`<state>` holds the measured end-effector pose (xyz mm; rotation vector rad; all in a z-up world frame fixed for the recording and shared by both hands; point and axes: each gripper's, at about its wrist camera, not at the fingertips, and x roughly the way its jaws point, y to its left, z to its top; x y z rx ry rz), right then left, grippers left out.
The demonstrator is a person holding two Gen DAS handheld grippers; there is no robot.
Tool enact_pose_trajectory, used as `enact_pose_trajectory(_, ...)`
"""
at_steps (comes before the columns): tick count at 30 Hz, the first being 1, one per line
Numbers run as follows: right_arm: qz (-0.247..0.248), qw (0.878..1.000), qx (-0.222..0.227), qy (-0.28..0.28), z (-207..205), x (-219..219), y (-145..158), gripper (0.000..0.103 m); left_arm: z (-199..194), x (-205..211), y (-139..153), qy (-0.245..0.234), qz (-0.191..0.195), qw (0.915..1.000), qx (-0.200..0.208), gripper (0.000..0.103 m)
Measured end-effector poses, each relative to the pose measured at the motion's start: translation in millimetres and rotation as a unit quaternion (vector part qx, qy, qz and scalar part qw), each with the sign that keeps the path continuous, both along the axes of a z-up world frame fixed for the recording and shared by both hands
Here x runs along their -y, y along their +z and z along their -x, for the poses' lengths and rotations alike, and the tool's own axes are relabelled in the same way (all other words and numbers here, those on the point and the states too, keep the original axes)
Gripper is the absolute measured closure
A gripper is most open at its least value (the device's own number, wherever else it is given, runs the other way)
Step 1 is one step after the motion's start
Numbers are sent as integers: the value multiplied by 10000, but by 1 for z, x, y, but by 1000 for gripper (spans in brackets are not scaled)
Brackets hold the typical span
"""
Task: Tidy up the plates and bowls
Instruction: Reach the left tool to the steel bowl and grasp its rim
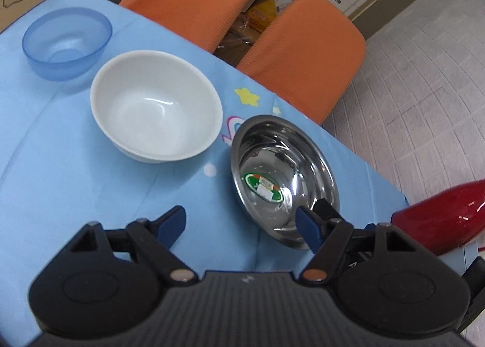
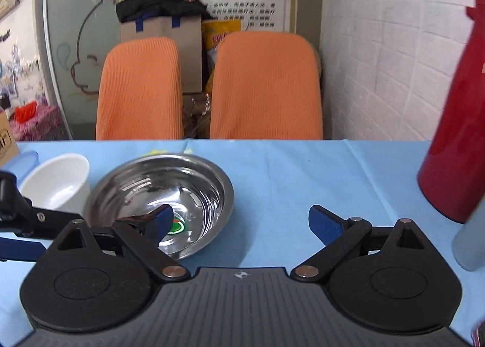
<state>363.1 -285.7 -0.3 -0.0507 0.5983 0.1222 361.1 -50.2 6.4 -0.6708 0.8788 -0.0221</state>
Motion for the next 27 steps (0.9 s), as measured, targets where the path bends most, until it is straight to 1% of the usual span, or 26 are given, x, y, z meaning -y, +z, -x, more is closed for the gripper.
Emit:
enact_pose_trajectory(5, -356, 9993, -110, 84, -12, -1, -11, 0, -11, 4, -11, 260, -14, 9996, -121, 30)
enact_pose_trajectory(6, -352, 9992, -139, 125, -12, -2, -13, 0, -12, 6, -13, 320, -24, 9994, -135, 30)
enact_pose_trajectory(10, -413, 9991, -90, -26, -14, 1, -16, 0, -17, 11, -19, 440, -29, 9989, -149, 30)
enact_pose_trajectory(12, -513, 9986, -104, -22, -14, 3, -19, 0, -17, 15, -19, 486, -147, 9987, -86, 31)
enact_pose_trajectory(14, -535, 9985, -148, -6, -17, 3, -21, 0, -19, 17, -19, 512, -218, 9984, -69, 31)
enact_pose_trajectory(16, -563, 9982, -199, 11, -19, 4, -23, 0, -20, 17, -20, 484, -152, 9987, -38, 31)
enact_pose_trajectory(18, -593, 9978, -274, 68, -21, 2, -26, 0, -20, 18, -20, 502, -190, 9986, -19, 32)
enact_pose_trajectory(20, -487, 9985, -224, 76, -21, -1, -27, 0, -22, 18, -20, 497, -220, 9985, 2, 32)
enact_pose_trajectory(25, -464, 9987, -150, 174, -22, -4, -27, 0, -26, 20, -21, 456, -279, 9986, 25, 34)
enact_pose_trajectory(26, -486, 9985, -142, 217, -22, -4, -26, 3, -27, 21, -21, 442, -314, 9985, 30, 38)
enact_pose_trajectory(27, -501, 9983, -137, 250, -21, -4, -26, 13, -28, 22, -21, 379, -329, 9987, 34, 53)
